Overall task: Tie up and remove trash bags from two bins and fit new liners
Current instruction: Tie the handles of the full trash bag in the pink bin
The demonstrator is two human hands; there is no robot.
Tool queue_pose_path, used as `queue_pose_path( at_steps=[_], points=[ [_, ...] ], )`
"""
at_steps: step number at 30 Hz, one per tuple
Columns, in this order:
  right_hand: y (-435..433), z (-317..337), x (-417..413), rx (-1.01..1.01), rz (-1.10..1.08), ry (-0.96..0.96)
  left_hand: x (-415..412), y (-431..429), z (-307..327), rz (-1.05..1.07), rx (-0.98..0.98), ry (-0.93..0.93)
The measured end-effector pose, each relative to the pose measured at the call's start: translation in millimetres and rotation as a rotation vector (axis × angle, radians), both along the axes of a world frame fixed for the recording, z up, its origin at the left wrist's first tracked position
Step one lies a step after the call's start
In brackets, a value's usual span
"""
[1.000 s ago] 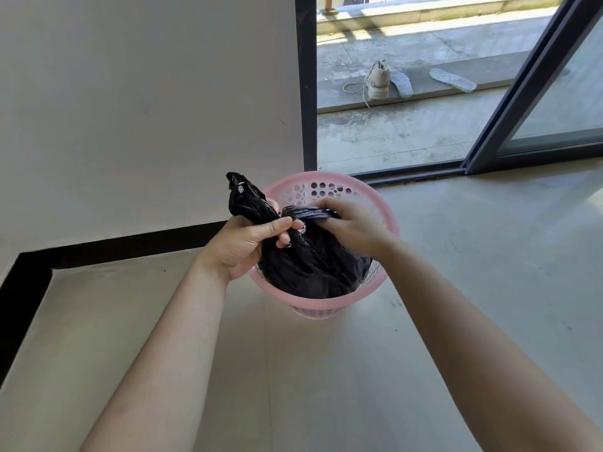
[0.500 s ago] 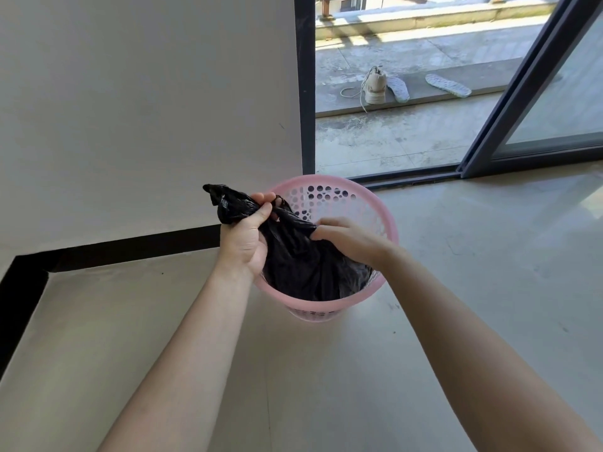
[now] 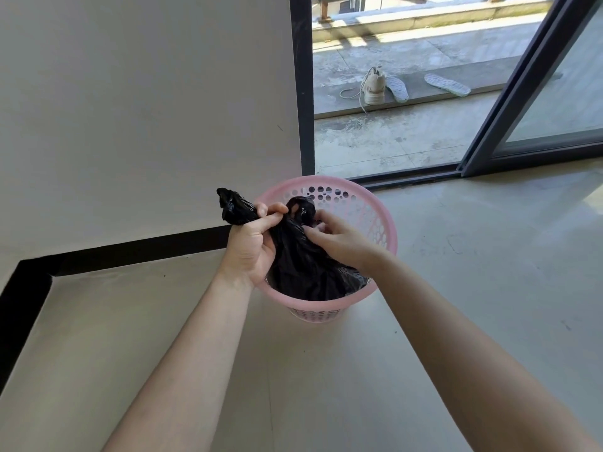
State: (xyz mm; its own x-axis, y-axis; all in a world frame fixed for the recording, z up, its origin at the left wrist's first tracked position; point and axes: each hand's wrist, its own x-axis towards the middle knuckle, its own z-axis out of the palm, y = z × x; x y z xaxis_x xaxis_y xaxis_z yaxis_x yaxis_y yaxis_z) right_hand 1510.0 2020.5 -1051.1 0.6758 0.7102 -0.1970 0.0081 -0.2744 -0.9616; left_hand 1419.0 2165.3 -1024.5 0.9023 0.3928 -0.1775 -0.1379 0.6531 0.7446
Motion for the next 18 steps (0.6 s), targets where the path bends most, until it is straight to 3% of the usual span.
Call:
queue_pose_path(
  at_steps=[3,6,13,16,18],
  points=[
    [-5.6,10.9,12.5,0.139,-0.228,0.032,-1.4,1.8,0.3,0.066,0.092,0.043],
    [-16.8,27.6,30.8,0.269,-0.378,0.238,-3.6,4.7,0.0,0.07,0.143,0.076],
    [-8.2,31.9,16.9,0.842,-0.519,0.896,9.5,-10.0,-1.2,0.057,-0.135,-0.001],
    [-2.7,32.5,16.7,0.943,-0.595,0.888,11.5,-11.4,-1.9,0.083,-0.258,-0.007],
    [-0.2,28.0,19.4,0.858,-0.695,0.844,12.8,-7.9,-4.5,0.129,-0.297,0.029]
  ],
)
